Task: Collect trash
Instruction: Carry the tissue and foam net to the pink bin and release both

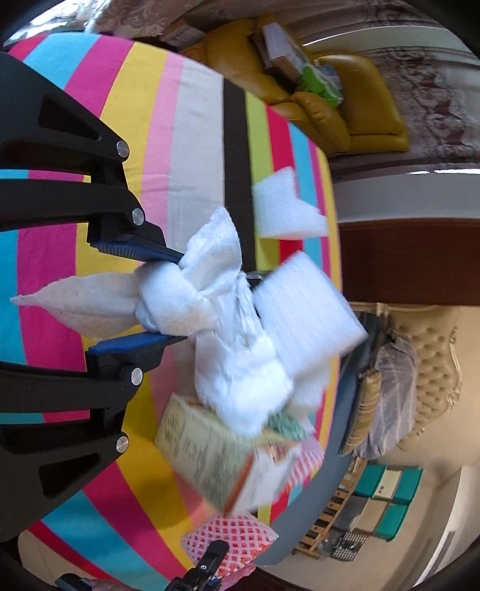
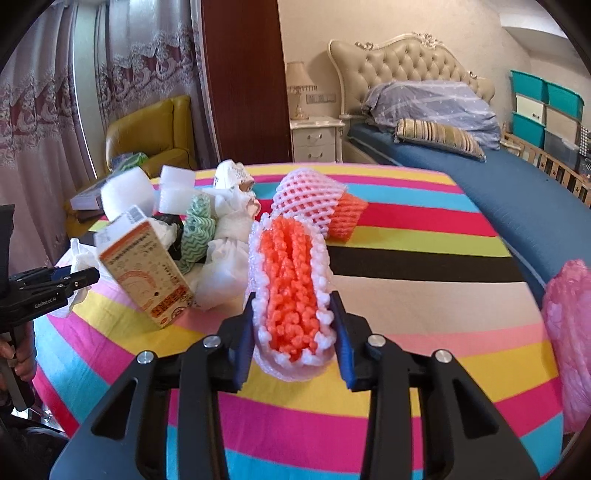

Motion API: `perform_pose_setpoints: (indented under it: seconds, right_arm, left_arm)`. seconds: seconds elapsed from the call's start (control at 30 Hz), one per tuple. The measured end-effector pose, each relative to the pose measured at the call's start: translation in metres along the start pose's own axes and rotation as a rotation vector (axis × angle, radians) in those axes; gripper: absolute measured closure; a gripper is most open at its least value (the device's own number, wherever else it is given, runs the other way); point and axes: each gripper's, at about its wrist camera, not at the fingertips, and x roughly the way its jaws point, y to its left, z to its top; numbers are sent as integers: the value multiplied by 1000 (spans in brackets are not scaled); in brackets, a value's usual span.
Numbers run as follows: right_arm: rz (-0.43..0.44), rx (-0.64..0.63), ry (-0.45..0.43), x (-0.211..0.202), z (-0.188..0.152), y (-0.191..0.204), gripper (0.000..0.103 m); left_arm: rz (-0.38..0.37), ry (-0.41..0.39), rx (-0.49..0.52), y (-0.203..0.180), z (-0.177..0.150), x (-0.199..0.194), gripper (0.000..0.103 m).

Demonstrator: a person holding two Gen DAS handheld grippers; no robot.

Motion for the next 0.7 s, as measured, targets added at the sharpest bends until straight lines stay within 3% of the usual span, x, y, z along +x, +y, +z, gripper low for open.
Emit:
perform_pose_setpoints:
  seconds: [0.27,0.43,0.7]
  right_arm:
    - [-29,25,-96,-55,-16,-17,68]
    - [-50,50,-148,-86,-23,-37,68]
    - [-163,141,-183,-122,-40,-94,68]
  left_arm:
    - [-21,-141,85,-37,7,-48,69]
    - [-82,-191,127,-63,12,-67,69]
    - [-295,-246,225,-136,26,-68,69]
